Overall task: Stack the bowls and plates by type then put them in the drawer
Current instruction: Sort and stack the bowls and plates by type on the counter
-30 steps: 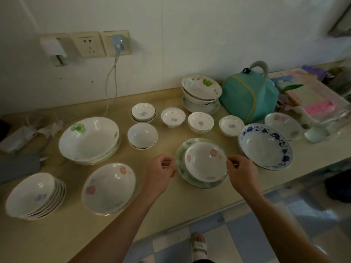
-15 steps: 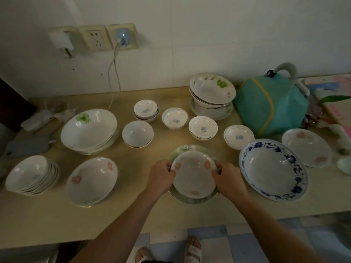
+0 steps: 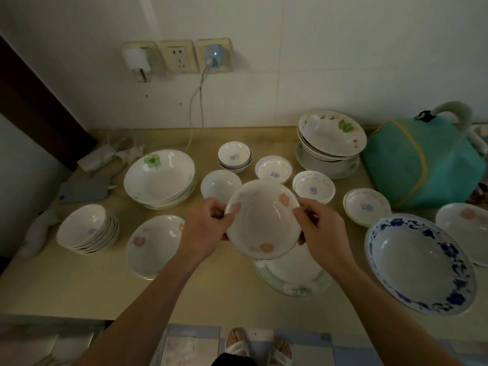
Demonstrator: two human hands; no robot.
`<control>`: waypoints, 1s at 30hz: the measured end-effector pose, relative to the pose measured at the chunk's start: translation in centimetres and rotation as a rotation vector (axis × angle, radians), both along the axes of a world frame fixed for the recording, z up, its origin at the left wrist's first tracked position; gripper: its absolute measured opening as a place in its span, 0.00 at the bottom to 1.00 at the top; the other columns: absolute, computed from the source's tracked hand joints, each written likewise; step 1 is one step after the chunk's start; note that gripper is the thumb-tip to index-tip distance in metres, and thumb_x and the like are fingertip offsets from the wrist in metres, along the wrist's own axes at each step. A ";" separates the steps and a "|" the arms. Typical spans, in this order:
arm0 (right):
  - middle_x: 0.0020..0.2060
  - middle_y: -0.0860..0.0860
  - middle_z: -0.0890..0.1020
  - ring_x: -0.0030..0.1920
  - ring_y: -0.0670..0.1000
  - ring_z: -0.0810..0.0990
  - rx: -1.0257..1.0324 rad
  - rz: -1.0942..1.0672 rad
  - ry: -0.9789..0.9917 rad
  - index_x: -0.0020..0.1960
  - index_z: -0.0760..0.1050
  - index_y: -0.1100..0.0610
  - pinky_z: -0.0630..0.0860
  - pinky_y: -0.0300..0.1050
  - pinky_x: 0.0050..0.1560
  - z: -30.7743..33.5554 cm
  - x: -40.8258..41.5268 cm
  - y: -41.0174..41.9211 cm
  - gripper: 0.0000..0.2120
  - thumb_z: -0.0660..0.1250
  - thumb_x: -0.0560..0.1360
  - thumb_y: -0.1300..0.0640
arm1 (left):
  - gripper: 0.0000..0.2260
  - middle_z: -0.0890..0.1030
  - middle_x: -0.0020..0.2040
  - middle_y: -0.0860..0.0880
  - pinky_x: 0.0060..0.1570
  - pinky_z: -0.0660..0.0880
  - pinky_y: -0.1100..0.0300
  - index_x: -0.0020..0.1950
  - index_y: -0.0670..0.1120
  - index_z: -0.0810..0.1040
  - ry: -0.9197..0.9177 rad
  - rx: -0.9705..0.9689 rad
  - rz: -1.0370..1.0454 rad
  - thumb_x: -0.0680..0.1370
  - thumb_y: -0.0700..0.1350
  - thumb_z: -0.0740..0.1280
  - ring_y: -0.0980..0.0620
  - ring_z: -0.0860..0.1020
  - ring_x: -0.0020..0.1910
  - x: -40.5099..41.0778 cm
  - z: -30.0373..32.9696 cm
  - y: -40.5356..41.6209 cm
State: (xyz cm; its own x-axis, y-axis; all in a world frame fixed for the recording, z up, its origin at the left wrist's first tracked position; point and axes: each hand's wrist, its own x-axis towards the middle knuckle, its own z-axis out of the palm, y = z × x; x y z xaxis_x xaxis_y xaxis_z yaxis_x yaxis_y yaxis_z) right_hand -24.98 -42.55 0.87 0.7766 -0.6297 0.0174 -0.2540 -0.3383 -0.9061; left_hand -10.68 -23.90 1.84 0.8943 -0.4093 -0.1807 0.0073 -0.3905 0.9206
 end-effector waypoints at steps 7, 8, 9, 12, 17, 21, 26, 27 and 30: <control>0.42 0.46 0.85 0.38 0.45 0.84 0.114 0.077 0.104 0.59 0.80 0.50 0.82 0.40 0.37 -1.1 4.0 3.3 0.11 0.65 0.81 0.48 | 0.10 0.86 0.40 0.47 0.33 0.83 0.55 0.46 0.41 0.82 0.041 -0.075 0.236 0.74 0.46 0.77 0.49 0.86 0.39 3.9 0.9 8.4; 0.43 0.45 0.84 0.39 0.45 0.84 0.073 0.085 0.145 0.60 0.80 0.51 0.83 0.43 0.41 -1.7 4.3 3.9 0.11 0.66 0.81 0.49 | 0.10 0.86 0.40 0.46 0.34 0.83 0.54 0.47 0.40 0.82 0.062 -0.079 0.285 0.74 0.45 0.77 0.49 0.86 0.39 4.5 0.8 9.9; 0.44 0.44 0.83 0.41 0.45 0.84 0.034 0.090 0.177 0.61 0.80 0.53 0.83 0.45 0.46 -2.4 4.6 4.5 0.12 0.66 0.81 0.51 | 0.10 0.86 0.41 0.44 0.35 0.84 0.53 0.48 0.39 0.82 0.084 -0.087 0.331 0.74 0.44 0.77 0.48 0.86 0.40 5.0 0.6 11.5; 0.42 0.38 0.80 0.44 0.38 0.79 -0.047 0.070 0.209 0.61 0.81 0.54 0.74 0.32 0.45 -4.2 5.2 5.9 0.12 0.67 0.81 0.53 | 0.12 0.86 0.42 0.42 0.38 0.84 0.49 0.49 0.37 0.81 0.124 -0.090 0.414 0.73 0.44 0.78 0.45 0.87 0.41 6.2 0.0 15.9; 0.46 0.43 0.82 0.45 0.43 0.82 0.050 0.068 0.230 0.65 0.79 0.53 0.81 0.41 0.46 -4.9 8.1 7.0 0.16 0.68 0.79 0.51 | 0.14 0.86 0.40 0.43 0.34 0.83 0.51 0.48 0.35 0.80 0.194 -0.056 0.453 0.72 0.44 0.78 0.44 0.86 0.38 6.8 -1.7 19.8; 0.45 0.50 0.84 0.40 0.51 0.86 0.197 0.042 0.247 0.68 0.76 0.56 0.85 0.50 0.44 -5.4 11.1 7.5 0.18 0.68 0.80 0.53 | 0.12 0.86 0.38 0.43 0.34 0.83 0.50 0.46 0.36 0.79 0.211 -0.007 0.434 0.73 0.43 0.78 0.43 0.86 0.36 6.7 -3.1 20.1; 0.42 0.56 0.84 0.37 0.54 0.85 0.323 -0.043 0.245 0.69 0.73 0.59 0.85 0.52 0.40 -6.1 14.2 7.8 0.19 0.67 0.80 0.56 | 0.09 0.86 0.38 0.43 0.32 0.83 0.53 0.46 0.39 0.81 0.201 0.047 0.424 0.74 0.43 0.77 0.44 0.86 0.35 6.4 -3.7 19.9; 0.42 0.56 0.84 0.37 0.54 0.84 0.327 -0.056 0.244 0.70 0.72 0.59 0.85 0.52 0.40 -6.3 14.7 7.9 0.20 0.67 0.80 0.55 | 0.09 0.86 0.38 0.42 0.32 0.83 0.53 0.46 0.39 0.81 0.198 0.058 0.425 0.74 0.43 0.77 0.44 0.86 0.35 6.4 -3.7 19.9; 0.45 0.58 0.83 0.41 0.58 0.86 0.357 -0.096 0.264 0.74 0.68 0.60 0.86 0.56 0.43 -6.7 16.0 8.0 0.24 0.66 0.80 0.54 | 0.09 0.86 0.39 0.42 0.33 0.84 0.52 0.46 0.39 0.81 0.189 0.085 0.413 0.74 0.44 0.76 0.45 0.86 0.35 6.5 -3.5 20.0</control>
State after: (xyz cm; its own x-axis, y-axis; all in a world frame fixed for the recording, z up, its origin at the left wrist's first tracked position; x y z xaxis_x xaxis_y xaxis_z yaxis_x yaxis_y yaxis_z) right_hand -8.94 -34.58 -5.87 0.6632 -0.6295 -0.4047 -0.5071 0.0196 -0.8616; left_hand -4.15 -3.91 -1.65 0.9274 -0.0019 -0.3740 0.3431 -0.3937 0.8528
